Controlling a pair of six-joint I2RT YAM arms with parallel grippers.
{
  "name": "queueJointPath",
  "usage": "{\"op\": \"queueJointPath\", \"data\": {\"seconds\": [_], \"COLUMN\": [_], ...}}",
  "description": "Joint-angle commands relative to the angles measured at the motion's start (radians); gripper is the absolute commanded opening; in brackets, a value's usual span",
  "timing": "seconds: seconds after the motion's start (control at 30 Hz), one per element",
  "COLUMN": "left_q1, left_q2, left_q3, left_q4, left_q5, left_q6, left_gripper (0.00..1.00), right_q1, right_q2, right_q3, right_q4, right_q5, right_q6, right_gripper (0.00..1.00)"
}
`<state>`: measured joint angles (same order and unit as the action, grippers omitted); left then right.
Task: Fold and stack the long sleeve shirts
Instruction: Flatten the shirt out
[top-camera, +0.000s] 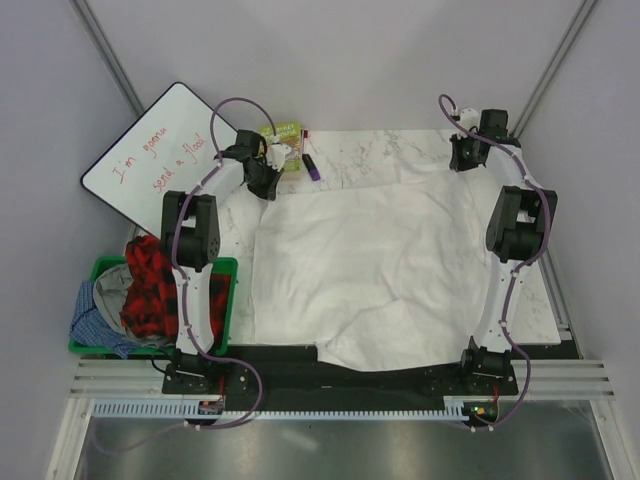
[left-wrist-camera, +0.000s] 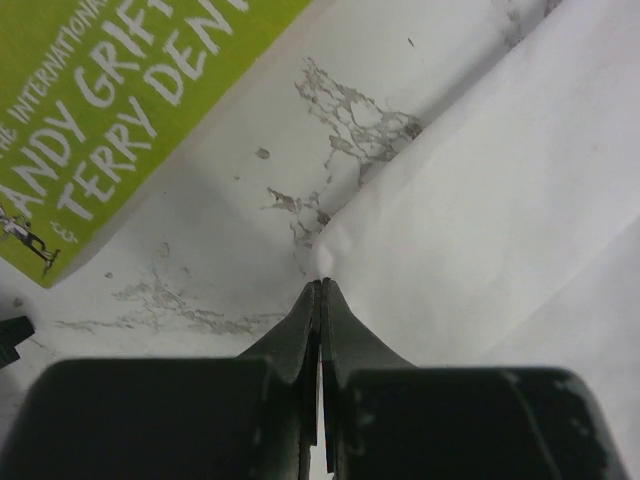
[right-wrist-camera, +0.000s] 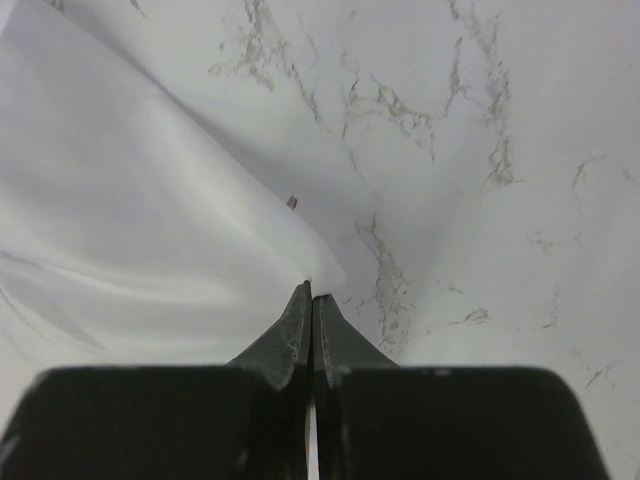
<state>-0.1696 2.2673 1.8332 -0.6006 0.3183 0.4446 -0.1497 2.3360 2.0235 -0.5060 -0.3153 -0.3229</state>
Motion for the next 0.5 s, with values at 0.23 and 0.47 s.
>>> {"op": "queueJointPath", "data": {"seconds": [0.23,0.47], "left_q1": [0.008,0.008], "left_q2": [-0.104,-0.127], "left_q3": [-0.061,0.000], "left_q4": [0.031,0.033], "left_q5": [0.001,0.085], "left_q6": [0.013,-0.027], "left_gripper": [0.77,0.99], "right_q1": [-0.002,0.062], "right_q2": [-0.043,0.068], "right_q3": [0.091,0.221], "right_q4": [-0.040,0.104], "right_q5": [0.036,-0.083], "right_q6": [-0.019,0.139], "right_gripper": [0.76,0.75]}}
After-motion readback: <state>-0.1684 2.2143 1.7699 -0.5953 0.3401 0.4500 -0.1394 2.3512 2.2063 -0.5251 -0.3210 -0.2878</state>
